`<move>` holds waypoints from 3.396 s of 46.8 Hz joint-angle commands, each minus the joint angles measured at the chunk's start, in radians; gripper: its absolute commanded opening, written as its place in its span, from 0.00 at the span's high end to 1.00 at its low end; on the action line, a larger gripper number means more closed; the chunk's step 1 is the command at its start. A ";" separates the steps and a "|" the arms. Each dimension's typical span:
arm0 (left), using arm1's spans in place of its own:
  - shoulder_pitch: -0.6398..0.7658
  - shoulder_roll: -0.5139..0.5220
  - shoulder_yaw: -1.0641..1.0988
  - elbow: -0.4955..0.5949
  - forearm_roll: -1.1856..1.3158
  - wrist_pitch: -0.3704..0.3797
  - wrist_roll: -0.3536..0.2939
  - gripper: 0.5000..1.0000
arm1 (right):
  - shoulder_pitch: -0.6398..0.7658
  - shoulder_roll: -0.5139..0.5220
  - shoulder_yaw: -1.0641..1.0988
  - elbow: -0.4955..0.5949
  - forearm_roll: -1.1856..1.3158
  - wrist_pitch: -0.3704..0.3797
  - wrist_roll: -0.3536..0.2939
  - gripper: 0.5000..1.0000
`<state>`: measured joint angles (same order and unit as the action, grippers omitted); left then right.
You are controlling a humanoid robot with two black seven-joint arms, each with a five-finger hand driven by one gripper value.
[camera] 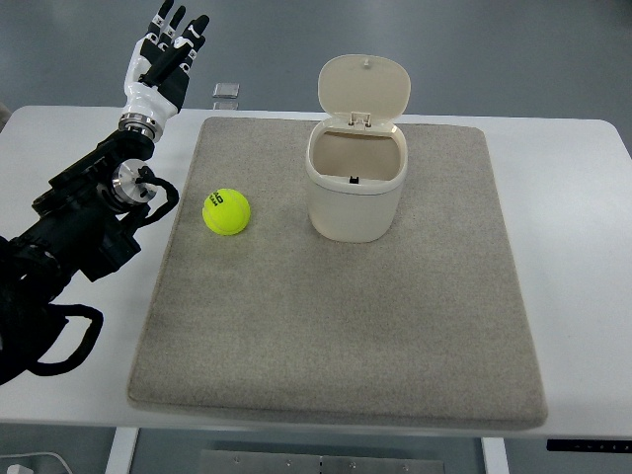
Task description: Put tennis ball into box with left hand
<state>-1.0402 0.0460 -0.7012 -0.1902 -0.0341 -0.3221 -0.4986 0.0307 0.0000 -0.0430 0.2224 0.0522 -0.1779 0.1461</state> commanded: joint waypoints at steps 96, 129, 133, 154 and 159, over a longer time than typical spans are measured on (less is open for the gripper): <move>-0.115 0.324 0.554 -0.310 0.016 -0.095 0.057 0.02 | 0.000 0.000 -0.002 0.000 0.000 0.000 0.000 0.12; -0.179 0.456 0.713 -0.403 0.344 -0.160 0.057 0.05 | 0.000 0.000 0.000 0.000 0.000 0.000 0.001 0.12; -0.179 0.463 0.747 -0.408 0.367 -0.164 0.057 0.05 | 0.000 0.000 0.000 0.000 0.000 0.000 0.001 0.12; -0.208 0.520 0.841 -0.545 0.485 -0.160 0.055 0.08 | 0.000 0.000 0.000 0.000 0.000 0.000 0.000 0.12; -0.218 0.535 0.867 -0.574 0.493 -0.153 0.063 0.08 | 0.000 0.000 0.000 0.000 0.000 0.000 0.001 0.12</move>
<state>-1.2506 0.5746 0.1427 -0.7487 0.4518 -0.4798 -0.4422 0.0306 0.0000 -0.0433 0.2224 0.0522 -0.1780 0.1465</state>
